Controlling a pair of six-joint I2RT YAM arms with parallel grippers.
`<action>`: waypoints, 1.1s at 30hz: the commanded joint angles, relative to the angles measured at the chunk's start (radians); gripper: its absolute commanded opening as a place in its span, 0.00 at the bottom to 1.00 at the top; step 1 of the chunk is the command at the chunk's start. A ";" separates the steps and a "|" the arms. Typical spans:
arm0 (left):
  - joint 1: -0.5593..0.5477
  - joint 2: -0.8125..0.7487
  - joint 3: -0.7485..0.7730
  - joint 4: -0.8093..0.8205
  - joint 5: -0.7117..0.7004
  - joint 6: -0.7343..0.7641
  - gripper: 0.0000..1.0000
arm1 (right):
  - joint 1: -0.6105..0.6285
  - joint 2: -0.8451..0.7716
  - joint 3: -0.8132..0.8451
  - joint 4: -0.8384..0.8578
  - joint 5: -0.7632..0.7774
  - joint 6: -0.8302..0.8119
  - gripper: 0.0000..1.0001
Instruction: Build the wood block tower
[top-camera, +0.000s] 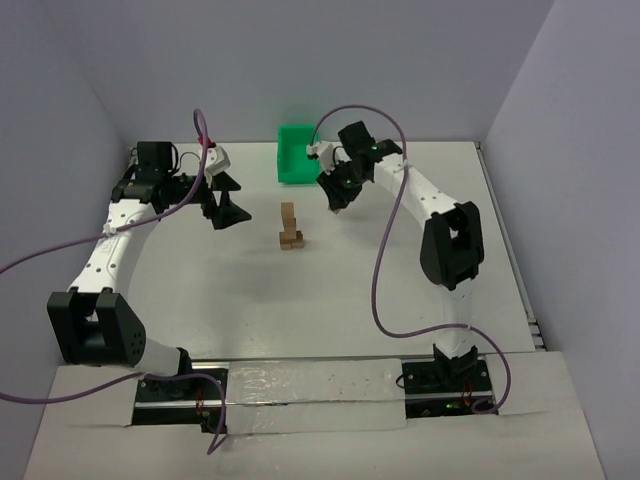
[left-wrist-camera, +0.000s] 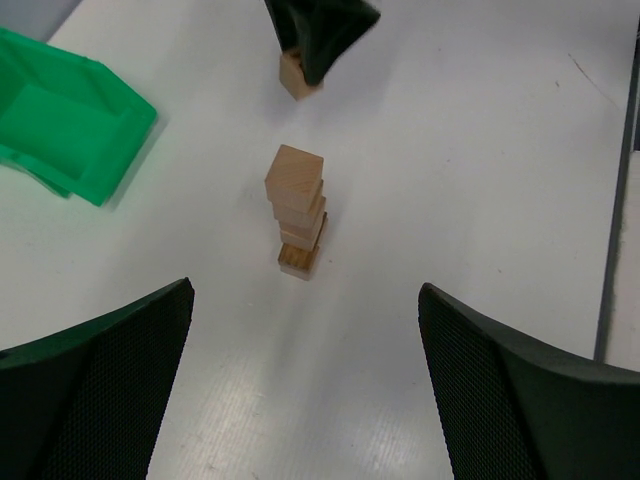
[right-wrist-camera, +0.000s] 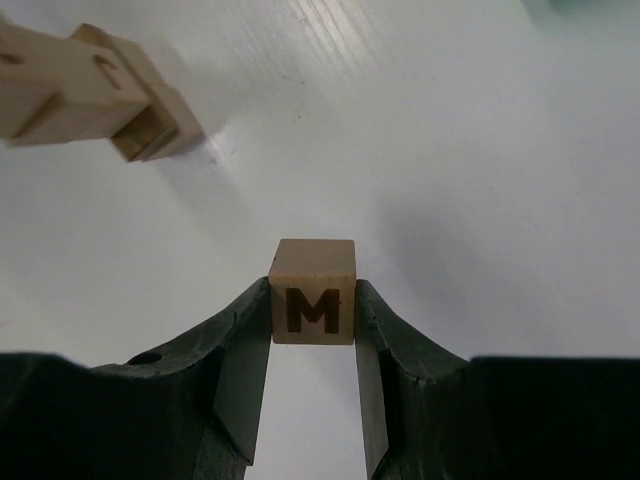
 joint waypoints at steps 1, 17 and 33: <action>0.021 0.037 0.051 -0.165 0.054 0.088 0.99 | -0.023 -0.134 0.130 -0.175 -0.106 -0.169 0.13; 0.062 -0.090 -0.123 -0.092 0.063 0.077 0.99 | 0.101 -0.252 0.226 -0.344 -0.164 -0.334 0.10; 0.262 -0.266 -0.259 0.213 0.147 -0.246 0.99 | 0.452 -0.455 -0.450 0.126 -0.040 -0.062 0.09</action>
